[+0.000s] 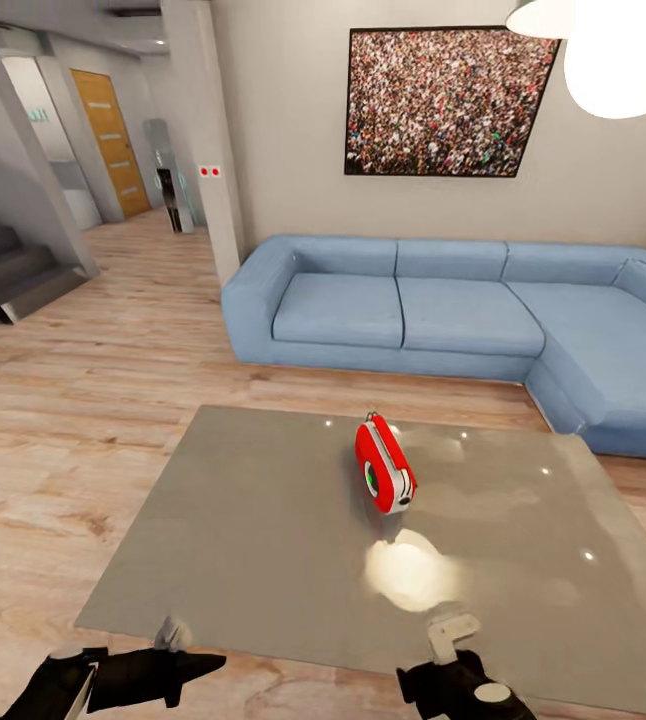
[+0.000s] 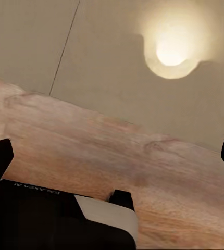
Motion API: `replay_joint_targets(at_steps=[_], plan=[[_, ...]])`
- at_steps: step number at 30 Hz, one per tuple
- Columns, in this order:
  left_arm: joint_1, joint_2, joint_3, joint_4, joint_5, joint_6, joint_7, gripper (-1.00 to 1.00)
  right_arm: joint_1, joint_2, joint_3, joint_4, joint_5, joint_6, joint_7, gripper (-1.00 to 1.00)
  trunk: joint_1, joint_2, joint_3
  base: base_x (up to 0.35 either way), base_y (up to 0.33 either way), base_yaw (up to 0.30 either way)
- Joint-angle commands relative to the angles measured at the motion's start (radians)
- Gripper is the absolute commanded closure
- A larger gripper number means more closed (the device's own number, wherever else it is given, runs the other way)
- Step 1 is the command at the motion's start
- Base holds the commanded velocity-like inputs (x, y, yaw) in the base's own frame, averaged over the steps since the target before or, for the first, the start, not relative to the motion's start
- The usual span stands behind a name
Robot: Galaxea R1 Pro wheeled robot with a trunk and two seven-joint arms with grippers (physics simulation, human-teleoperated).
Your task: Turn on the radio receiver that's on the table in the living room.
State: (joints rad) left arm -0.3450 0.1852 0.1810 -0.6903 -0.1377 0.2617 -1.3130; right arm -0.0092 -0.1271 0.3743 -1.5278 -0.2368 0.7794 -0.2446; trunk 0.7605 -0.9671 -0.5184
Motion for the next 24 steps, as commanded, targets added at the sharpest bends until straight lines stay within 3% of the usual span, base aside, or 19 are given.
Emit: replay_joint_targets(at_steps=[1,2,3,4,7,12,16,17,20,24], plan=[[0.0,0.002,0.0,0.029,-0.001,-0.019,0.009,1.0,0.013,0.0,0.0,0.018,0.001,-0.016,-0.002,-1.0,0.0,0.0,0.002,0.0,0.0,0.0],[0.0,0.005,0.0,0.059,-0.001,-0.034,0.023,1.0,0.026,0.0,0.0,0.042,0.0,-0.035,-0.003,-1.0,0.0,0.0,0.003,0.0,0.0,0.0],[0.0,0.015,0.0,0.145,-0.003,-0.057,0.079,1.0,0.046,0.0,0.0,0.125,-0.001,-0.1,-0.004,-1.0,0.0,0.0,0.005,0.0,0.0,0.0],[0.0,0.017,0.0,0.163,-0.004,-0.061,0.092,1.0,0.048,0.0,0.0,0.145,-0.002,-0.115,-0.004,-1.0,0.0,0.0,0.006,0.0,0.0,0.0],[0.0,0.021,-0.003,0.292,-0.015,-0.124,0.18,1.0,0.055,0.001,0.0,0.327,-0.014,-0.226,0.0,-1.0,0.0,0.0,0.011,0.0,0.0,0.0],[0.0,0.021,-0.006,0.456,-0.055,-0.168,0.308,1.0,0.057,0.002,0.004,0.586,-0.1,-0.386,0.005,-1.0,0.0,0.0,0.019,0.0,0.0,0.0],[0.0,0.014,-0.008,0.615,-0.096,-0.207,0.514,1.0,0.057,0.016,0.008,0.836,-0.13,-0.485,0.008,-1.0,0.0,0.0,0.025,0.0,0.0,0.0],[0.002,0.007,-0.009,0.651,-0.105,-0.227,0.611,1.0,0.057,0.02,0.011,0.936,-0.133,-0.542,0.007,-1.0,0.0,0.0,0.027,0.0,0.0,0.0],[0.005,-0.004,-0.009,0.678,-0.112,-0.244,0.758,1.0,0.057,0.026,0.014,1.094,-0.135,-0.632,0.006,-1.0,0.0,0.0,0.032,0.0,0.0,0.0],[0.01,-0.009,-0.009,0.686,-0.112,-0.25,0.893,1.0,0.057,0.051,0.014,1.203,-0.135,-0.722,-0.001,-1.0,0.0,0.0,0.038,0.0,0.0,0.0]])
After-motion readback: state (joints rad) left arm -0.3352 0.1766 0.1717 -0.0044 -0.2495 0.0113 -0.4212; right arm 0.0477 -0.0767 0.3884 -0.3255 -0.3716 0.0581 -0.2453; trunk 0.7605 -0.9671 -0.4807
